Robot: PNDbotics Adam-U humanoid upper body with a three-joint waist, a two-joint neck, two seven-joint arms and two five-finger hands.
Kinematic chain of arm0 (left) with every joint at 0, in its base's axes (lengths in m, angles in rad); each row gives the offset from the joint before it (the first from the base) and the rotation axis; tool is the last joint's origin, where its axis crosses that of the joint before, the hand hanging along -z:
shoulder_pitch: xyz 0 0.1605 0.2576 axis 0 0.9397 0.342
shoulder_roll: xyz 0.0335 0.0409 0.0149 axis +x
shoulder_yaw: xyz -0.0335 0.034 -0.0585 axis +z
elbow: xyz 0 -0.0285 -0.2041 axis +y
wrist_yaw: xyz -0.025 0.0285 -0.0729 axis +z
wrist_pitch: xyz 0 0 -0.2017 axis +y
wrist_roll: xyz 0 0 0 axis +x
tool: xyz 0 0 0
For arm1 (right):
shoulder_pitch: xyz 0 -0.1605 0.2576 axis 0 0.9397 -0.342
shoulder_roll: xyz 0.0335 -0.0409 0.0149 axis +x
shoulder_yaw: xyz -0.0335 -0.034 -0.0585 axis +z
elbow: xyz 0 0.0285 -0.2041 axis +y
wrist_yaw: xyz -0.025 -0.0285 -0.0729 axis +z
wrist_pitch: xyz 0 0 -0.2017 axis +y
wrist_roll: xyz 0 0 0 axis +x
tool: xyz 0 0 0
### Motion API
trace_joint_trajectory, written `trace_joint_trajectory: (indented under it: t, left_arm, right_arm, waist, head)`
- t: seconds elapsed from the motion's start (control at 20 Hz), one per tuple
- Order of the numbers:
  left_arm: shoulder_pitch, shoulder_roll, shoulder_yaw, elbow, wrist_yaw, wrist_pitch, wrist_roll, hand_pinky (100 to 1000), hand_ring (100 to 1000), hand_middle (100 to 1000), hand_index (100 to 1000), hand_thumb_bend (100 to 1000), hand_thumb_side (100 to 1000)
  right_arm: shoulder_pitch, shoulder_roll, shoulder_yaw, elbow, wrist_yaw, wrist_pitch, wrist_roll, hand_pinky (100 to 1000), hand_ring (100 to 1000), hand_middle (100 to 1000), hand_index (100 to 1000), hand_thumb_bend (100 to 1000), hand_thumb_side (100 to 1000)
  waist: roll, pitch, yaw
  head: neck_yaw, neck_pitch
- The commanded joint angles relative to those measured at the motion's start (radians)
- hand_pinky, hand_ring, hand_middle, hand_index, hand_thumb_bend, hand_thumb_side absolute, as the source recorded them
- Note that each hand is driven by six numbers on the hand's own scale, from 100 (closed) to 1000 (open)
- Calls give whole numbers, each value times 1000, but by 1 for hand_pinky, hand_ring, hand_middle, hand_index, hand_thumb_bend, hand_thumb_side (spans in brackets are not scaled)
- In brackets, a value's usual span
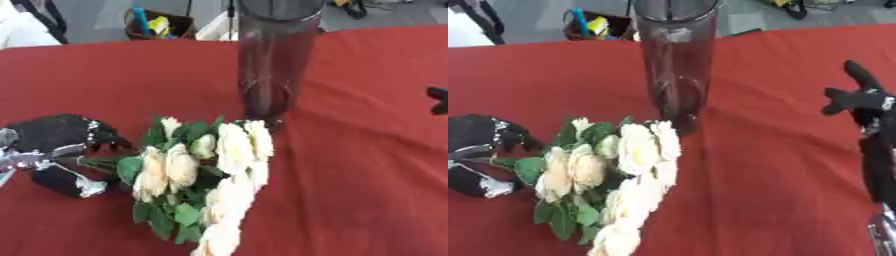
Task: Arrange flowers into the vase.
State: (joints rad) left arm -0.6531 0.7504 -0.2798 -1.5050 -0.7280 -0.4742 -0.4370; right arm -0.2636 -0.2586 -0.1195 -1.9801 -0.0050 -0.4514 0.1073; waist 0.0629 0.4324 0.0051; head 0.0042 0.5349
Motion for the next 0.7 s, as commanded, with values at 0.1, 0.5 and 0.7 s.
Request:
trace_joint_trajectory:
  t: [0.1,0.5,0.7]
  left_arm:
    - [-13,14,-5,5,8,-10,-12,439,568,693,887,259,786]
    - [-11,6,-7,15,2,-23,-24,445,589,703,896,241,766]
    - [-11,1,-13,32,-5,-28,-19,436,584,693,891,238,773]
  right_arm:
    - [-6,-3,-6,-20,12,0,1,852,1000,526,684,100,942]
    - [-6,2,-4,-20,15,8,5,854,1000,523,679,100,935]
    - [-6,4,-6,-20,17,8,4,854,1000,523,678,100,935]
  waist:
    - [0,-17,-3]
    - [2,-14,-5]
    - [0,-12,-8]
  head:
    - [2,-11]
    - [3,-11]
    - [3,-13]
